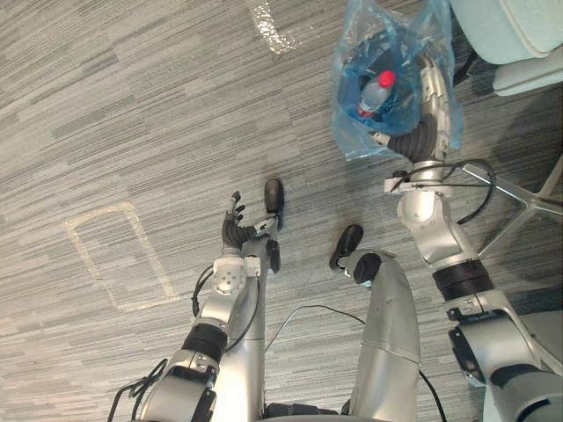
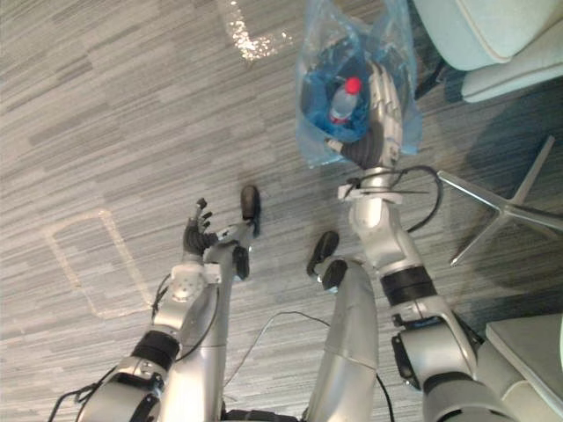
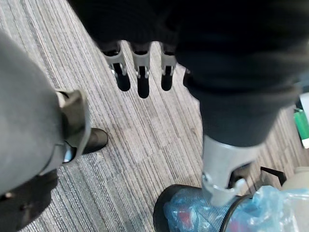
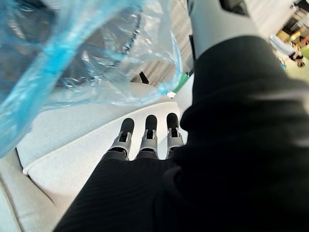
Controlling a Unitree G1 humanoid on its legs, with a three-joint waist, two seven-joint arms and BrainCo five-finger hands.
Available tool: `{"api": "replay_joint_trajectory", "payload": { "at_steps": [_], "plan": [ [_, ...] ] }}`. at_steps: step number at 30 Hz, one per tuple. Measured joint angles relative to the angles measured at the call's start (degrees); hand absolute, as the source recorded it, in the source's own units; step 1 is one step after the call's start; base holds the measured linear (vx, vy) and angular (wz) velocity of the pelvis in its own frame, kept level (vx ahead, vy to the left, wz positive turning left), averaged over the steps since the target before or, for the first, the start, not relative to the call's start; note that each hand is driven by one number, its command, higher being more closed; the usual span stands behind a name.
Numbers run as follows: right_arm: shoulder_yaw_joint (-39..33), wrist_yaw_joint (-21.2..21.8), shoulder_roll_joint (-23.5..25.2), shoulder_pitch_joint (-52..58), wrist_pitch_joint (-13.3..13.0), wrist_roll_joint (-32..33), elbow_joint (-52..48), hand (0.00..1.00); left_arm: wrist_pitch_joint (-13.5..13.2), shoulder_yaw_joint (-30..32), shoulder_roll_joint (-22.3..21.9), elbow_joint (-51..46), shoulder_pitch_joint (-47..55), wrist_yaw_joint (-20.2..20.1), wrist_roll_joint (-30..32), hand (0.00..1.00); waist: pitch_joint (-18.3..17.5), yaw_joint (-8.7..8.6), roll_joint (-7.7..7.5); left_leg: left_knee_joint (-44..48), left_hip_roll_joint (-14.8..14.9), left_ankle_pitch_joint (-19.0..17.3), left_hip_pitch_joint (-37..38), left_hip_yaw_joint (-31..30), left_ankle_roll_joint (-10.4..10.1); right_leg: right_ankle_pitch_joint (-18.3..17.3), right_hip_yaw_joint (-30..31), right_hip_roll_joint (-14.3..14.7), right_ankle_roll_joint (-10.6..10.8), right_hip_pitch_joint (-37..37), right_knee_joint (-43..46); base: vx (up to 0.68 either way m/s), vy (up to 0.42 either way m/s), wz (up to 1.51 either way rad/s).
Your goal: Gather rubbish on tea table into small bin, then transfer packed bag to large trash can.
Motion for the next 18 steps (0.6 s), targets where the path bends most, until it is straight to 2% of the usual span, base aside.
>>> {"api": "replay_joint_trajectory", "payload": {
  "at_steps": [4, 7, 16, 17, 18],
  "plan": [
    [1.72, 0.99, 0.67, 0.36, 1.38, -4.82, 1.24, 0.0, -0.08, 0.01, 0.02, -0.06, -0.01, 0.03, 0.02, 0.0, 0.05, -0.01, -0.1, -0.21, 0.0, 0.23, -0.01, 0.01, 0.24, 0.16, -0.09, -0.01, -0.25, -0.02, -0.15, -0.07, 0.003, 0.01],
    [3.48, 2.21, 0.81, -1.28, 2.81, -7.47, 7.2, 0.0, -0.27, 0.01, 0.08, -0.1, -0.03, 0.06, -0.04, 0.0, 0.08, -0.02, -0.14, -0.74, -0.02, 0.42, -0.13, -0.05, 0.18, 0.19, -0.32, 0.0, -0.17, -0.13, -0.54, -0.06, 0.001, 0.01],
    [8.32, 5.63, 0.87, -10.85, 6.15, -7.43, 25.23, 0.0, -0.67, -0.11, 1.7, -0.64, -2.09, 0.23, -1.55, 0.0, 0.32, -0.03, -0.43, -0.58, -0.16, 0.63, -3.21, -0.39, 0.14, 0.28, -0.66, -0.11, -0.33, -3.0, -0.18, -0.06, 0.007, 0.03],
    [8.91, 5.89, 0.84, -12.44, 6.71, -7.4, 27.49, 1.0, -0.93, -0.11, 2.06, -0.93, -2.36, 0.27, -2.51, 0.0, 0.34, -0.02, -0.44, -0.06, -0.29, 0.65, -4.01, -0.54, 0.12, 0.36, -0.63, -0.21, -0.52, -3.8, 0.37, -0.07, 0.012, 0.08],
    [9.19, 6.26, 0.76, -13.95, 7.15, -7.33, 29.32, 1.0, -1.53, 0.01, 2.25, -1.05, -2.64, 0.28, -3.12, 0.0, 0.36, 0.09, -0.46, 0.23, -0.3, 0.7, -4.71, -0.63, 0.05, 0.34, -0.64, -0.24, -0.52, -4.49, 0.7, -0.06, 0.01, 0.08]
  ]
}}
